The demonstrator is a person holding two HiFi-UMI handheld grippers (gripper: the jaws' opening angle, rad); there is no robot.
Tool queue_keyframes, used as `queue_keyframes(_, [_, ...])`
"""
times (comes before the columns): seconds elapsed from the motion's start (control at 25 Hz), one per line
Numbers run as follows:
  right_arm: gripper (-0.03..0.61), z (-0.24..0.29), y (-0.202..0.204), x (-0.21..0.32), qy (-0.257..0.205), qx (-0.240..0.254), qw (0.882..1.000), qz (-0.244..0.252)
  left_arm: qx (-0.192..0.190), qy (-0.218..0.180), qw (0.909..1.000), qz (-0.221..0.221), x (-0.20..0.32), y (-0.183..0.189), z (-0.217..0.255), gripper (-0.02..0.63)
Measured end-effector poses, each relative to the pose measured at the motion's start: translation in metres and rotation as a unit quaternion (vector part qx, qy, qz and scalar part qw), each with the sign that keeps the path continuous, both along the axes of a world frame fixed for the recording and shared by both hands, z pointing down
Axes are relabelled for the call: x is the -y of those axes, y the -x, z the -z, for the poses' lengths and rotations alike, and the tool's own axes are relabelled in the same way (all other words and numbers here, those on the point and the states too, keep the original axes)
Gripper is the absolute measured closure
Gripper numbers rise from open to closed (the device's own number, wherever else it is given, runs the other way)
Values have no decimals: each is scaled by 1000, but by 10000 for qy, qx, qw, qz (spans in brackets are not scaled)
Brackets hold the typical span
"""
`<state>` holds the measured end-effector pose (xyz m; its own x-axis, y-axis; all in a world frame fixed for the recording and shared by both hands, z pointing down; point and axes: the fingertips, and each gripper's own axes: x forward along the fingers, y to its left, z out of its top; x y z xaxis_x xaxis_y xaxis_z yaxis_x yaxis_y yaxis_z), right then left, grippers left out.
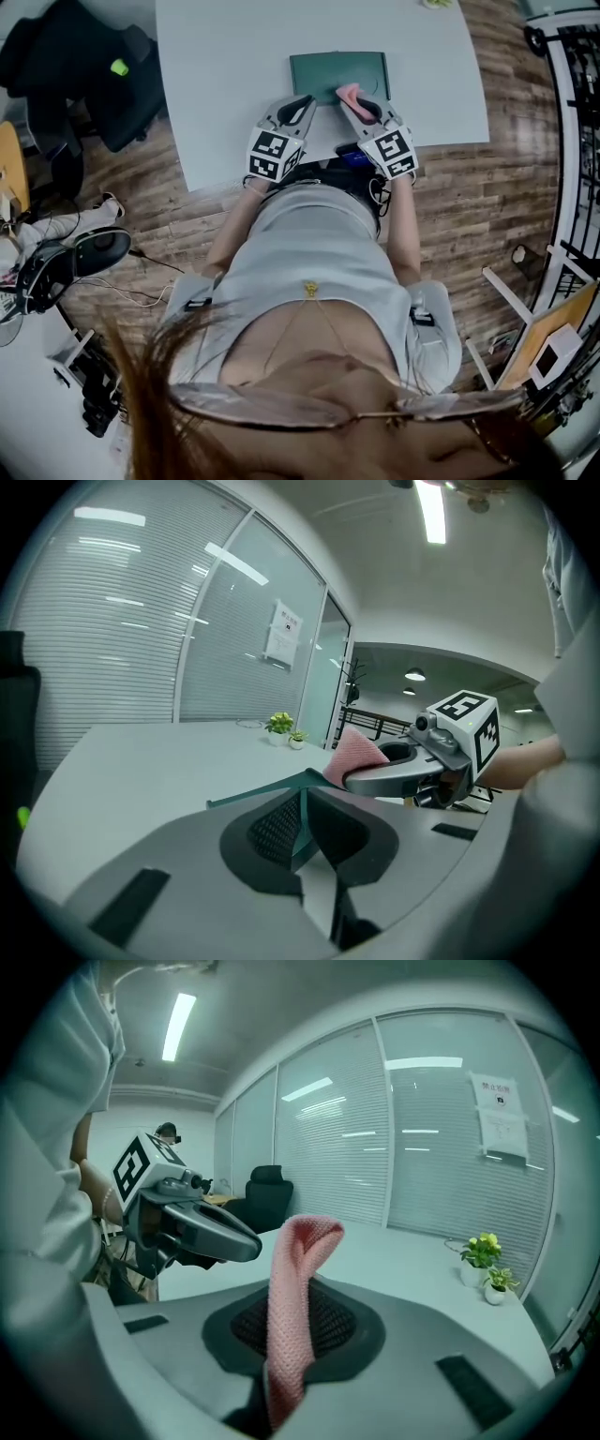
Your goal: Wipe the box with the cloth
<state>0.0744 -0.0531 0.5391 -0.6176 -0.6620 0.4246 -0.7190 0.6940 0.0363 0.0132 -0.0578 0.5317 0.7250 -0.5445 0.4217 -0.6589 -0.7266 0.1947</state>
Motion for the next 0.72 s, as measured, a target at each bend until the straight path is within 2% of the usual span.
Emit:
queue_keyframes(0.28, [532,51,7,-4,-573,395,9976,-36,-341,-392,9986,-81,-2,-3,42,571])
queue_keyframes(0.48, [532,94,10,-5,-1007,902,9907,-155,-609,-681,9958,-89,0,-8,77,571])
queue_keyframes(0.72, [532,129,12,-5,-1377,1212,9828,-198,-738,-1140,9907,-21,4,-5,113,571])
